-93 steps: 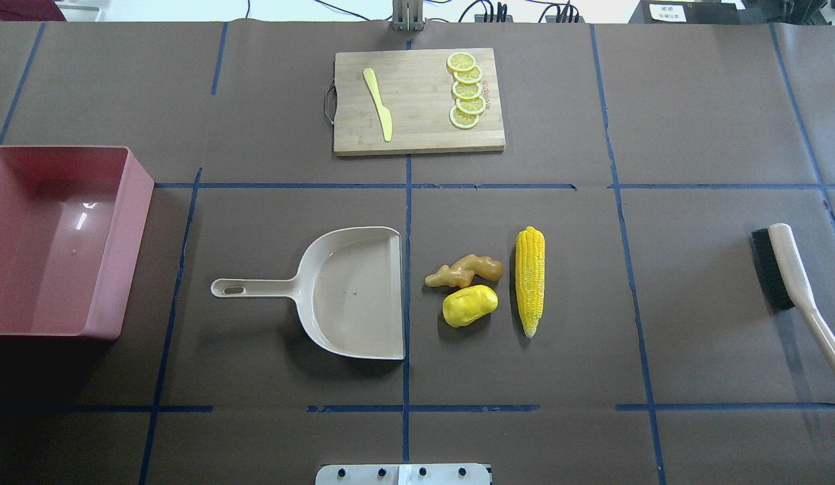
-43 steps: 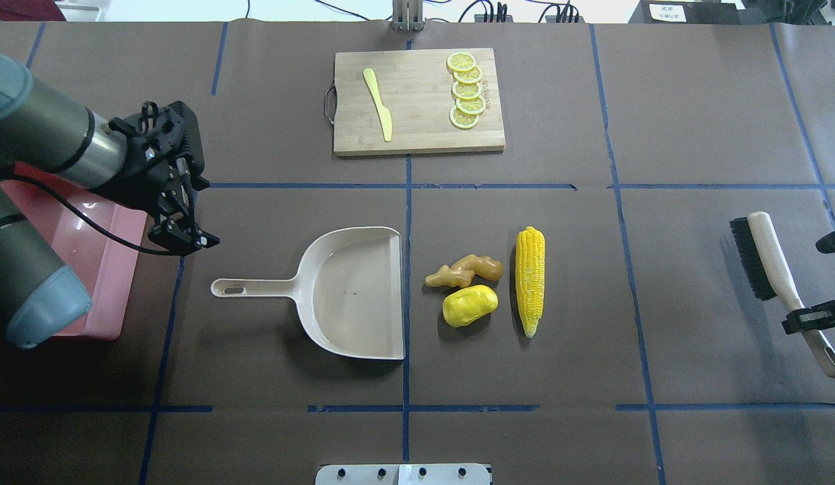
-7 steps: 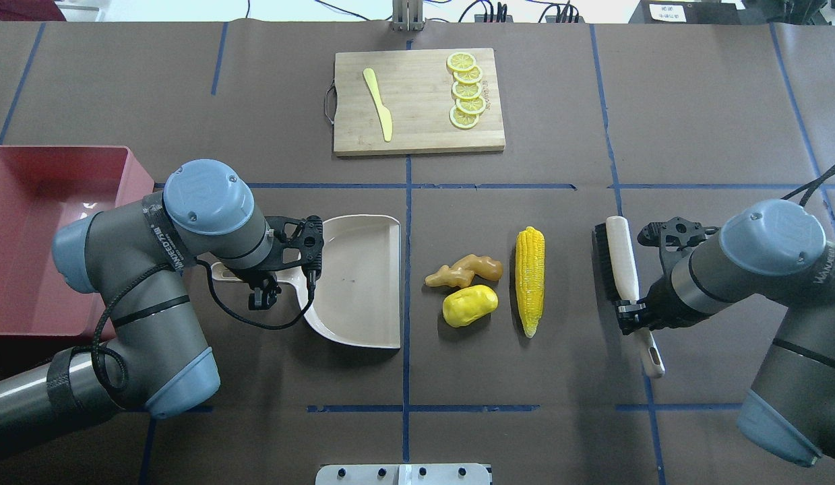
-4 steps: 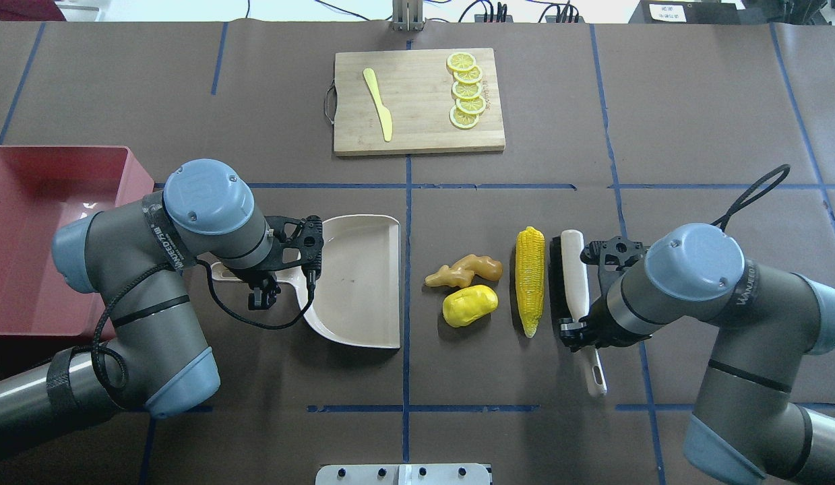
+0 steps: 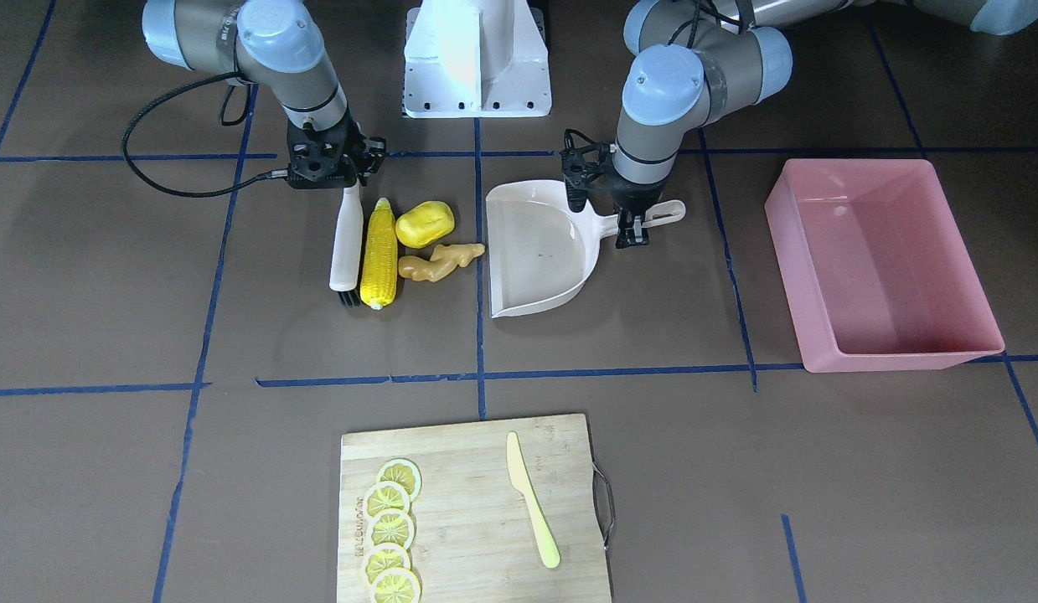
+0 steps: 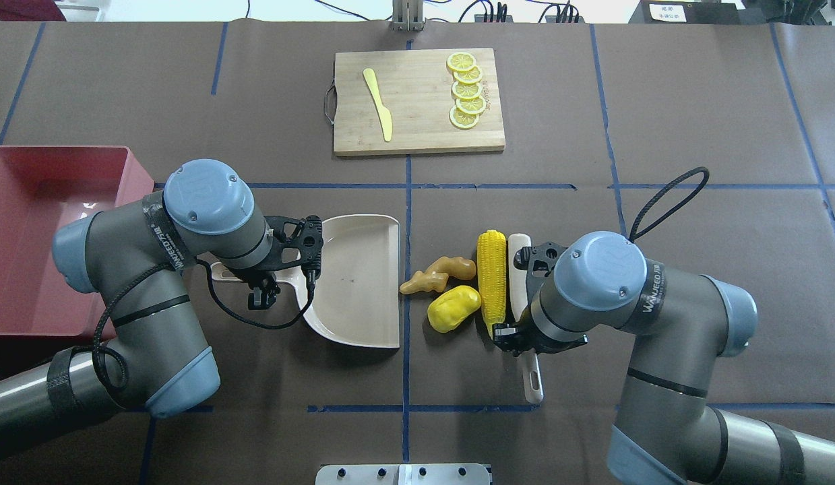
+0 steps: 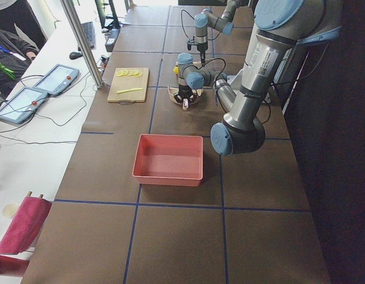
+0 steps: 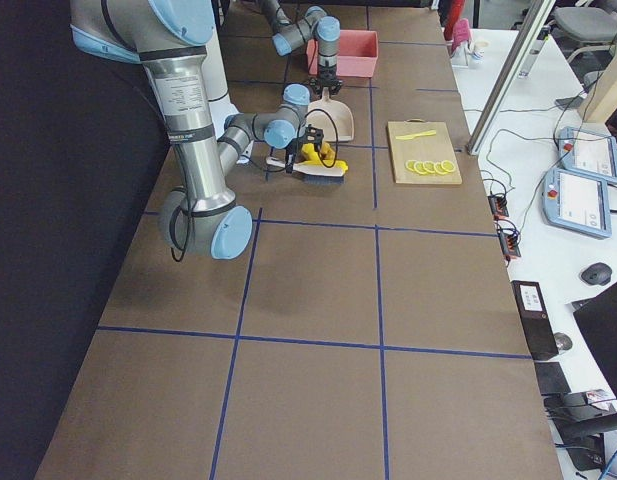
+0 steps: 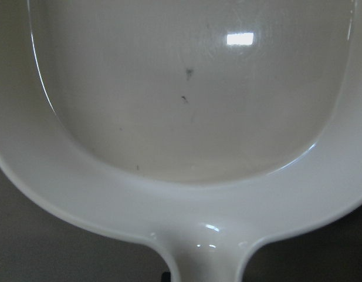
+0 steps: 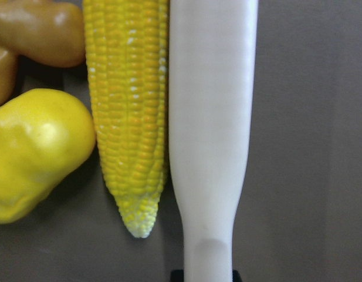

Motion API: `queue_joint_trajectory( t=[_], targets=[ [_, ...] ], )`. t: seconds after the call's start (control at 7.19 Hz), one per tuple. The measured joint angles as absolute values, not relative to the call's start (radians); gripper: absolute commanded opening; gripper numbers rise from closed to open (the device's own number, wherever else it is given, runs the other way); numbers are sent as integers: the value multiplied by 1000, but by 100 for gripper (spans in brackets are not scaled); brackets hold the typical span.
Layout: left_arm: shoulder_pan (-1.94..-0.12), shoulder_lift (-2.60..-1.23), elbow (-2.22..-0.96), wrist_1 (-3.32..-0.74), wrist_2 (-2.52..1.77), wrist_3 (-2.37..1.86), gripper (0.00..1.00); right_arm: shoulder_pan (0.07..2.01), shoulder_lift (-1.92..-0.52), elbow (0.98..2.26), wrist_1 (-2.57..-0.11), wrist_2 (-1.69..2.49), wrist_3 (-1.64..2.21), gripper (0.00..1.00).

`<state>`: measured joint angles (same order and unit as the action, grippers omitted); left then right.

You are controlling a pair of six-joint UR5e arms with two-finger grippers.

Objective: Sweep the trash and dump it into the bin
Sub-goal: 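Sweep the corn, potato and ginger into the dustpan with the right gripper's brush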

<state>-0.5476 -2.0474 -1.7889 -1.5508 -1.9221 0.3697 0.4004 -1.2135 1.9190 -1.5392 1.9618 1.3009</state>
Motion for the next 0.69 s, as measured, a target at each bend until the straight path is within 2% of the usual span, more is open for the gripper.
queue_joint_trajectory(
  t=[0.69],
  targets=[
    [-548, -2048, -1788, -1551, -1922, 370, 2, 363, -1099, 1865, -1544, 1957, 1395, 0]
  ],
)
